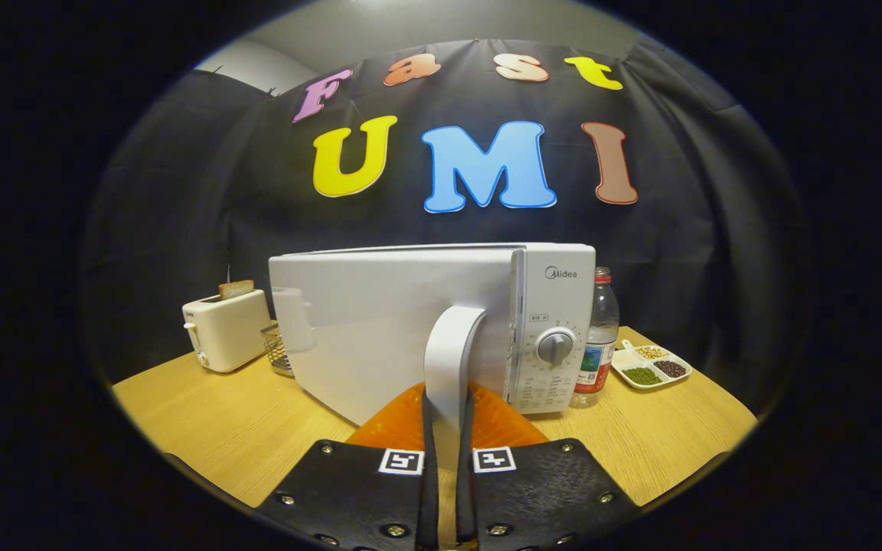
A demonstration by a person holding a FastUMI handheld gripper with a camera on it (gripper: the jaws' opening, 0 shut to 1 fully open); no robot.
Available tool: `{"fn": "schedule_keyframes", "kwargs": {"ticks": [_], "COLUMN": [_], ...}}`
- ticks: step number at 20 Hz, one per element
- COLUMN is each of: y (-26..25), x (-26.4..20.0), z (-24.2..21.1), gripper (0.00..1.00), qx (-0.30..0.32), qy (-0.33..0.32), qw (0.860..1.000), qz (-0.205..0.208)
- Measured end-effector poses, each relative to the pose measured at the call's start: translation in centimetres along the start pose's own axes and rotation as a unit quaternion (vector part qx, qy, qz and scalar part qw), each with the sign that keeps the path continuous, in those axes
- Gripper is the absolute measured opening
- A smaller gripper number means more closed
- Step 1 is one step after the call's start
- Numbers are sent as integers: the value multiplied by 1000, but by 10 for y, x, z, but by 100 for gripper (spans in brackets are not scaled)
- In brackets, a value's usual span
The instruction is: Open the microwave, put the food inside, and close the microwave door.
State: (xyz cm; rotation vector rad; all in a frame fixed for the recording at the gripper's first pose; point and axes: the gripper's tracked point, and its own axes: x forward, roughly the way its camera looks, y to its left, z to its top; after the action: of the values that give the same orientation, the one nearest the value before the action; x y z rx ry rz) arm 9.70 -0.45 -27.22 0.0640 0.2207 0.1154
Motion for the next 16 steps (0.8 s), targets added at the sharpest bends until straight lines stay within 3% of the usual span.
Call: {"fn": "schedule_keyframes", "kwargs": {"ticks": [9,14,16], "y": [72,141,165], "x": [-59,-89,-97], "z": [-11,-19,-19], "gripper": [9,8,8], "qx": [-5,3,0], "qy": [3,-3,-12], "qw": [999,996,996], "qz": [42,89,87]}}
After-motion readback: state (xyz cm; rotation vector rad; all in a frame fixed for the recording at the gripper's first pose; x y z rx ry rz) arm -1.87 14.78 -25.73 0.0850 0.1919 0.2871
